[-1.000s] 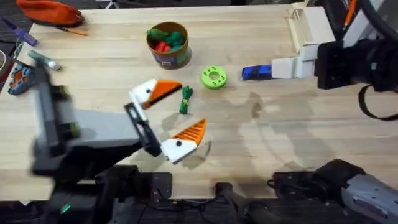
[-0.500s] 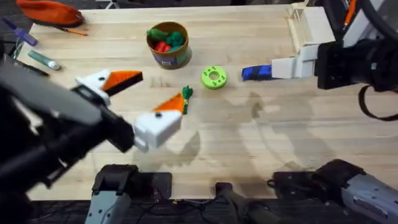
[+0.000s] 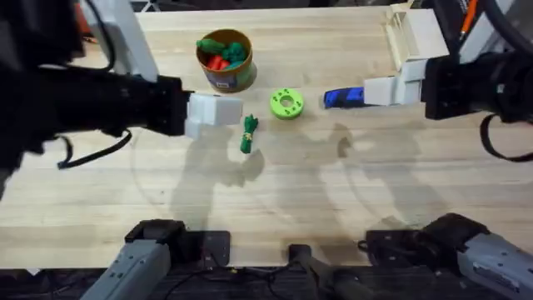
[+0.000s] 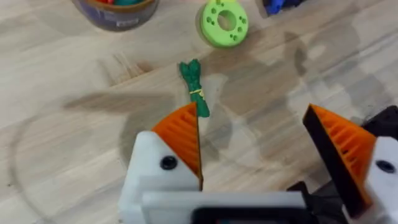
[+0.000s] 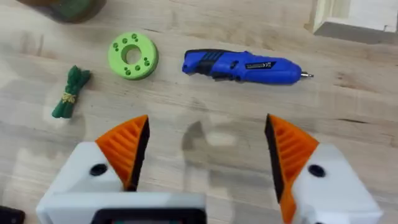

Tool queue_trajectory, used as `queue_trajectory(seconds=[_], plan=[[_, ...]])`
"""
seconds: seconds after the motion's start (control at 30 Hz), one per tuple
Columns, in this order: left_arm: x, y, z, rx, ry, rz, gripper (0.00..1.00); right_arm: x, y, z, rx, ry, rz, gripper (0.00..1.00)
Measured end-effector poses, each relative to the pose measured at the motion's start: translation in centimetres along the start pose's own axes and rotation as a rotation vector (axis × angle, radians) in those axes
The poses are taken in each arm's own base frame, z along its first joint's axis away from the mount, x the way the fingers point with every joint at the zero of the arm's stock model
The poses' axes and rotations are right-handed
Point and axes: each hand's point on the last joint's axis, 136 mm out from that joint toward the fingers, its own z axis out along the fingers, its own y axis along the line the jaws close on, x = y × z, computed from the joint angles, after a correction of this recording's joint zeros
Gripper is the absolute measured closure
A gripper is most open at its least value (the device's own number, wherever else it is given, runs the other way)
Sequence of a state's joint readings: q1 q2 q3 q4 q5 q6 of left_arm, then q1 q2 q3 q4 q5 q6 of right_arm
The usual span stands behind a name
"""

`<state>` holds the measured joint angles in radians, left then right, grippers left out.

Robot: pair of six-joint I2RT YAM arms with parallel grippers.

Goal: Pick up the gripper from the table and insert it into the empty holder that is missing its gripper. Then pick up a screw, insert it into the mounting hole, and use the screwdriver to tighten it. Finally, clean up the table by picking up the vegetable and placing it into the bucket.

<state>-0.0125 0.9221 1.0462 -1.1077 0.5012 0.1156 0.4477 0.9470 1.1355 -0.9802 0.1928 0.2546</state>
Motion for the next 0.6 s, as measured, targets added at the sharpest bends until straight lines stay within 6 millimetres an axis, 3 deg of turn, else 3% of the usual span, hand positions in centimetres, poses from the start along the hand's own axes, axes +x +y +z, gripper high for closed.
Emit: queue_trajectory(seconds=[0.2,0.6], plan=[[1.5,1.3,2.8,-0.085,0.155,-0.063,0.011,0.0,0.0,0.0,0.000,0.000,0.000,0.010],[4.5,0.6,8.5,-0.334,0.374,-0.080,0.014,0.0,0.0,0.0,0.000,0.000,0.000,0.011]])
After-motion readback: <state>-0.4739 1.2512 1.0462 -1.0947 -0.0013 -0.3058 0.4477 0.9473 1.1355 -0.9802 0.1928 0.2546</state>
